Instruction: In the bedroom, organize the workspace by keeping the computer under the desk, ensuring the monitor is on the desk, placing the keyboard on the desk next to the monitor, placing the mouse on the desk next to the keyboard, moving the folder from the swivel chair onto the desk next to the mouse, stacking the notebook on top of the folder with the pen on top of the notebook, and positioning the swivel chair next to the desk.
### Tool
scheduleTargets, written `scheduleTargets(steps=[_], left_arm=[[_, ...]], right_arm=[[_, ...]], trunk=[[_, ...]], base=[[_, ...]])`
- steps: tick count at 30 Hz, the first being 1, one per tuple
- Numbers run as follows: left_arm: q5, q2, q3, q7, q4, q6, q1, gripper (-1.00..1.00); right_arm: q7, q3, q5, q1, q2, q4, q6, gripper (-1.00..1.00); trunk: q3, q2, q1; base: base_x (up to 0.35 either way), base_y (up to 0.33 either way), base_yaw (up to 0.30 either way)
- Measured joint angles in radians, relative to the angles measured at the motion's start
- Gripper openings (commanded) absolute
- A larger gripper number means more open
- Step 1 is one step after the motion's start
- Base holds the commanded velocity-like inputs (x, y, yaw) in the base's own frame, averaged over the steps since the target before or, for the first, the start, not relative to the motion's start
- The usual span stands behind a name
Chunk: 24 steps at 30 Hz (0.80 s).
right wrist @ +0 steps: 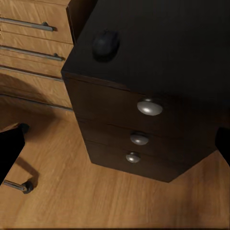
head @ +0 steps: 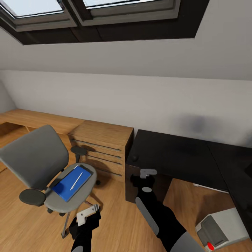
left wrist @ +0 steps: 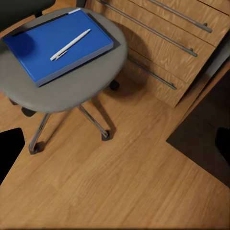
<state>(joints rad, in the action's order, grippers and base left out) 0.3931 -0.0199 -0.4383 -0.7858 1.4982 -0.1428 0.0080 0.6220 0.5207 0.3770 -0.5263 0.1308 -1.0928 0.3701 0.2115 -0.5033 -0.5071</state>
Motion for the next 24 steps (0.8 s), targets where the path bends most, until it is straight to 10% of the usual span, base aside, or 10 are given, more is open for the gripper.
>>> scheduleTargets(steps=[24], left_arm=[[-0.002,0.002,-0.001,0.002,-0.011,0.000,0.000,1.00]], right_arm=[[0.001,0.000,0.000,0.000,0.000,0.000,0.000,1.00]], trunk=[[0.000,0.000,0.000]], base=[[-0.184,0.000,0.000]])
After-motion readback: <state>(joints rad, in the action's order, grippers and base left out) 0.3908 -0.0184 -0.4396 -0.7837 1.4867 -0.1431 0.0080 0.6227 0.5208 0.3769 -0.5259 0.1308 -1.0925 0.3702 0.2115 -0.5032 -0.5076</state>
